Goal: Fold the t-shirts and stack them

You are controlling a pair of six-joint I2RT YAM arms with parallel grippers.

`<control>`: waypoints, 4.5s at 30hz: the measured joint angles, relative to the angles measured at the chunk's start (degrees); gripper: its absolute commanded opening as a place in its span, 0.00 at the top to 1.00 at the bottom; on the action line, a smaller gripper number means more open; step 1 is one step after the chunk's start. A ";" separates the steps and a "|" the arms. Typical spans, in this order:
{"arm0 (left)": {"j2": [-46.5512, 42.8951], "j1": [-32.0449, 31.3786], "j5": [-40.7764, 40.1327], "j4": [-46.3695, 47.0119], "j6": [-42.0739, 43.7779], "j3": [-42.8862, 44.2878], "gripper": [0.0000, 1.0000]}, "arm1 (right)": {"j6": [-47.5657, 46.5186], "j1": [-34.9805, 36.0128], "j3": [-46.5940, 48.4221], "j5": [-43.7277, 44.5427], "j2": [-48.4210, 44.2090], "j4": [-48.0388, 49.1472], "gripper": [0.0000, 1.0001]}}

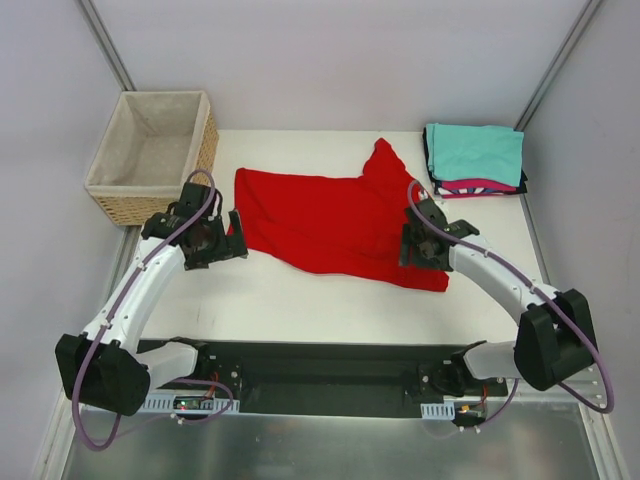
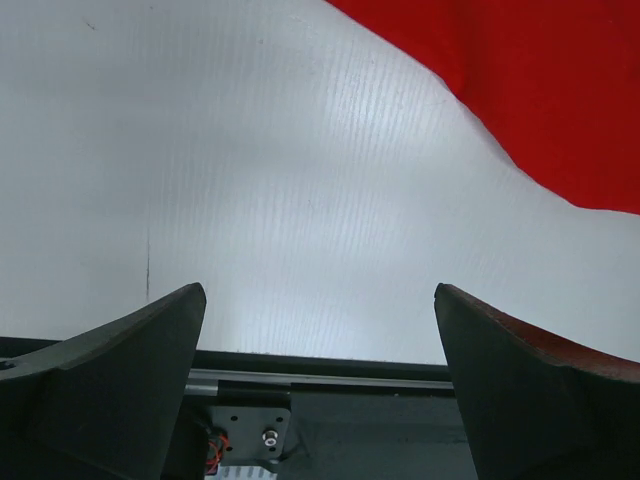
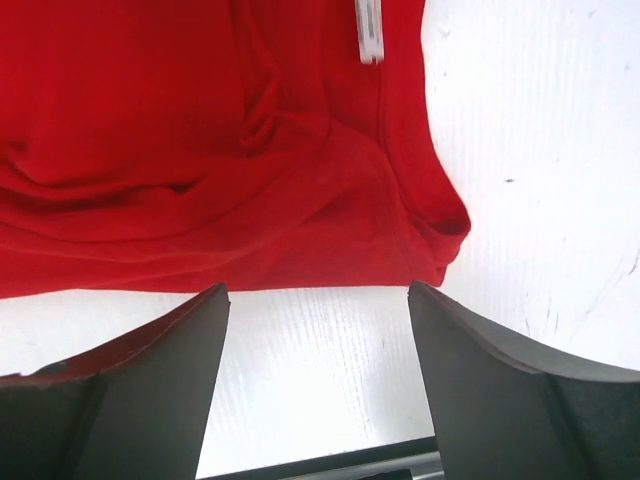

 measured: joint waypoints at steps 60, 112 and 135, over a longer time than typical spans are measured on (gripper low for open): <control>40.50 -0.83 2.73 25.97 -4.68 10.05 0.01 | -0.68 6.14 6.67 1.40 6.01 -1.03 0.24; 6.73 -0.81 -1.20 25.31 -12.07 -17.00 0.01 | 0.31 5.33 2.62 13.14 12.68 -5.86 0.23; 16.48 -0.81 -5.95 22.18 -13.92 -15.58 0.01 | 3.13 -0.83 11.63 15.08 25.62 -16.15 0.25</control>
